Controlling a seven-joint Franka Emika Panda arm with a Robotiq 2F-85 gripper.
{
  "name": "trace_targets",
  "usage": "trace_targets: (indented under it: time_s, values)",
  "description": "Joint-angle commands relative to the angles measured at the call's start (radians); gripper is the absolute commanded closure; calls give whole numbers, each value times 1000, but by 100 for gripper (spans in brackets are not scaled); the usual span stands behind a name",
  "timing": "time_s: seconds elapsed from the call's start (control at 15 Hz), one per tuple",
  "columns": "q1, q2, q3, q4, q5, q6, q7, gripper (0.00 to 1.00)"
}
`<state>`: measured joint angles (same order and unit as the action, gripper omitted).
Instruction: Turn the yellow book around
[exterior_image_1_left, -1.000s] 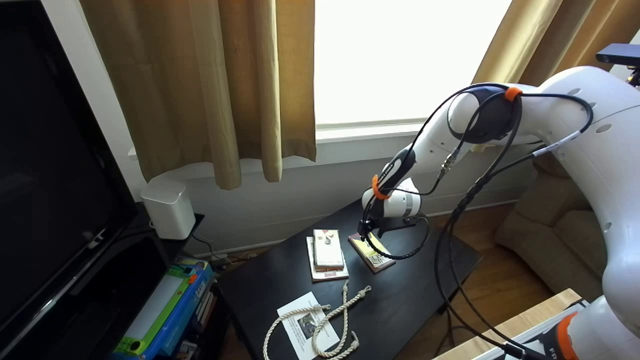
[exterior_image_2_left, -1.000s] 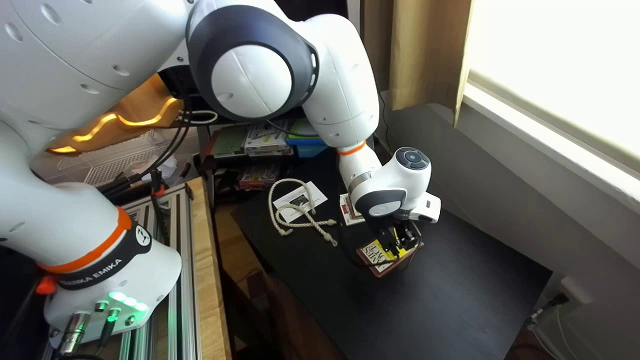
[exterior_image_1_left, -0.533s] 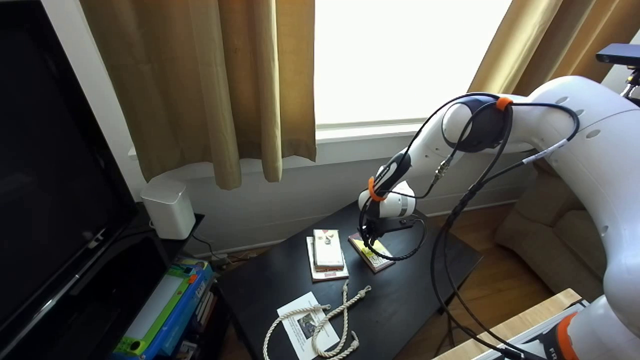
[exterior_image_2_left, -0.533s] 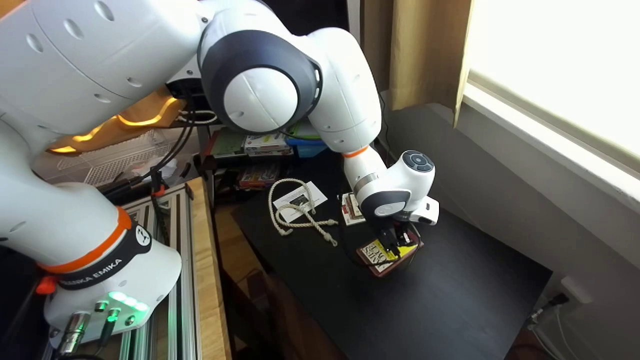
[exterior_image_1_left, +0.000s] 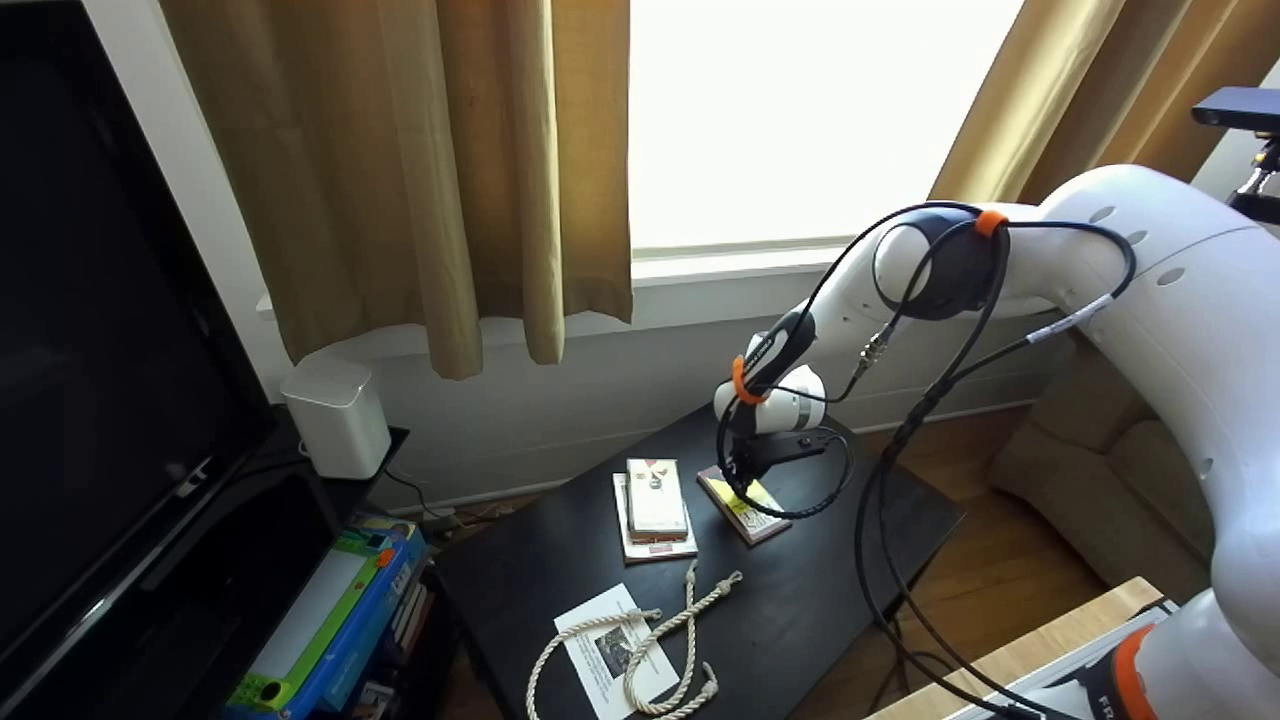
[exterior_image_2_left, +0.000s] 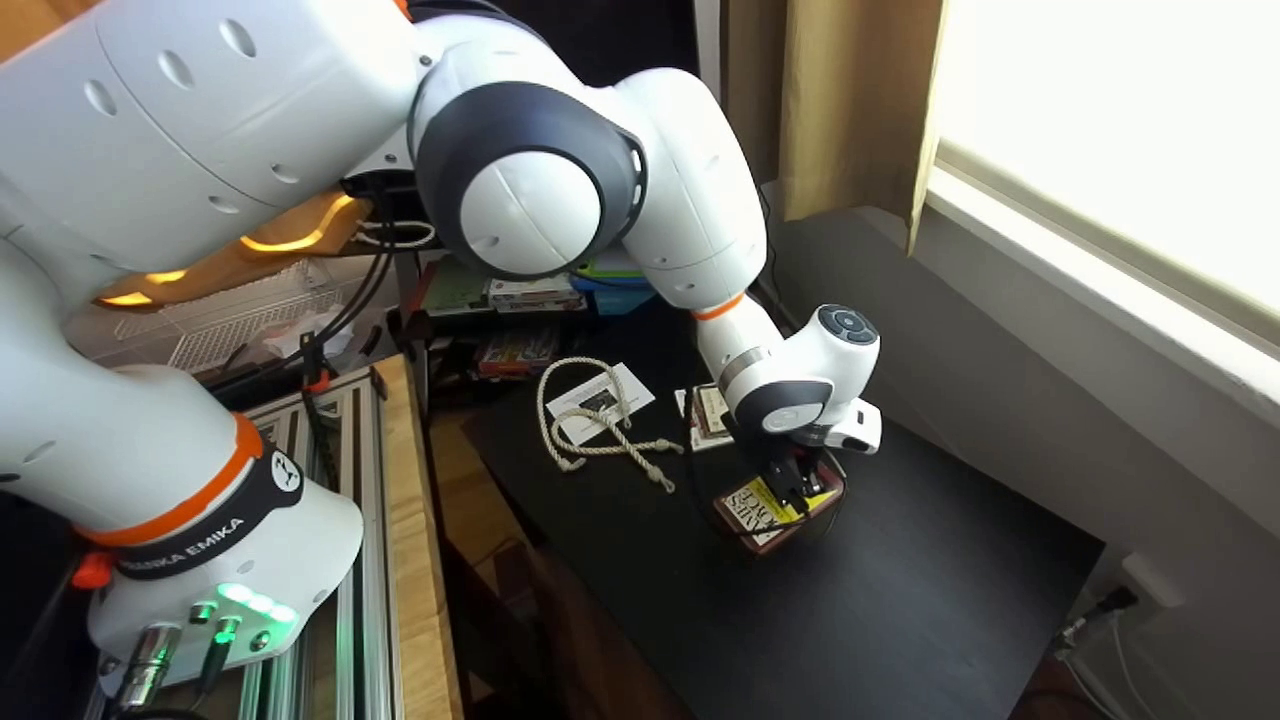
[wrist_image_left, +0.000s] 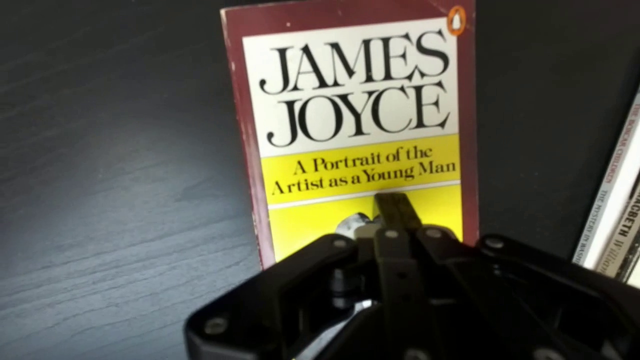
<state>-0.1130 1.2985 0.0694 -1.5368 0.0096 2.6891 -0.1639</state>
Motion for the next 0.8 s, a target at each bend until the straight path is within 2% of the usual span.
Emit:
trace_targets:
  time_s: [0.0, 0.47, 0.73]
  values:
    - [9, 66, -12, 77, 1, -5, 17, 100]
    - [-8, 91, -6, 89, 97, 64, 152, 100]
    - [20, 83, -46, 60, 167, 132, 301, 100]
